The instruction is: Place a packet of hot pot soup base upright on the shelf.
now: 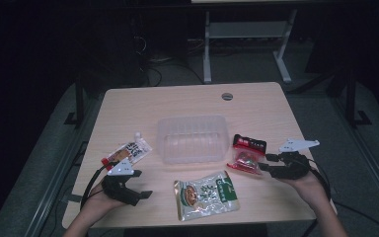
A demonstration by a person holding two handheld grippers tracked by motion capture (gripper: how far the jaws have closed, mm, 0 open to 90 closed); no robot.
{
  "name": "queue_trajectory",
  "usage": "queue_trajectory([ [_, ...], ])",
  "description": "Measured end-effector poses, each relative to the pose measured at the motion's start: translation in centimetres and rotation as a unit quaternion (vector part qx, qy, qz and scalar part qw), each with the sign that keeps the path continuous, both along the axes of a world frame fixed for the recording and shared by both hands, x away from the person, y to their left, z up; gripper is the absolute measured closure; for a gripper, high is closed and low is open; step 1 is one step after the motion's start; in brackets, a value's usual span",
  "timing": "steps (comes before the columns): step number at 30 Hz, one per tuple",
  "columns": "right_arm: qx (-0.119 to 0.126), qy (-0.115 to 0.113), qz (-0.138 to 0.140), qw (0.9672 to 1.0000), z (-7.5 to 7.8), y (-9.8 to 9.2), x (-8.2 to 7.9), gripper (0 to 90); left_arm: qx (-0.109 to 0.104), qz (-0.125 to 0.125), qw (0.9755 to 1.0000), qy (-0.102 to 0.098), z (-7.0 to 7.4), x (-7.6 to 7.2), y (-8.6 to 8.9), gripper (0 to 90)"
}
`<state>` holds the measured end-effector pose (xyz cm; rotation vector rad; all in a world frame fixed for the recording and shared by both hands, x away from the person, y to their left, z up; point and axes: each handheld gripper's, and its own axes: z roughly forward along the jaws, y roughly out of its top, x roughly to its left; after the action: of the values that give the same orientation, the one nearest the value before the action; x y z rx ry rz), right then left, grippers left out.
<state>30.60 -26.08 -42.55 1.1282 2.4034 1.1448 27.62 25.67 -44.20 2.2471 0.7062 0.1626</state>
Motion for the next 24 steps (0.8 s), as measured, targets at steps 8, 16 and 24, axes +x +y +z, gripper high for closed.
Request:
queue_trajectory([
  [8, -0.006, -0.013, 0.005, 0.9999, 0.4, 0.9, 1.8, 79.6, -0.001, 0.002, 1.0, 0.002, 0.0, -0.1, 0.0, 13.8],
  [16, -0.003, -0.015, 0.014, 0.9998, 0.6, 1.4, 3.2, 89.6, 0.003, 0.0, 1.0, 0.008, -0.1, 0.0, -0.1, 13.9],
  [24, 0.0, -0.008, 0.018, 0.9998, 0.2, 2.5, 5.0, 89.7, 0.003, -0.003, 0.9999, 0.009, -0.2, 0.0, -0.2, 13.9],
])
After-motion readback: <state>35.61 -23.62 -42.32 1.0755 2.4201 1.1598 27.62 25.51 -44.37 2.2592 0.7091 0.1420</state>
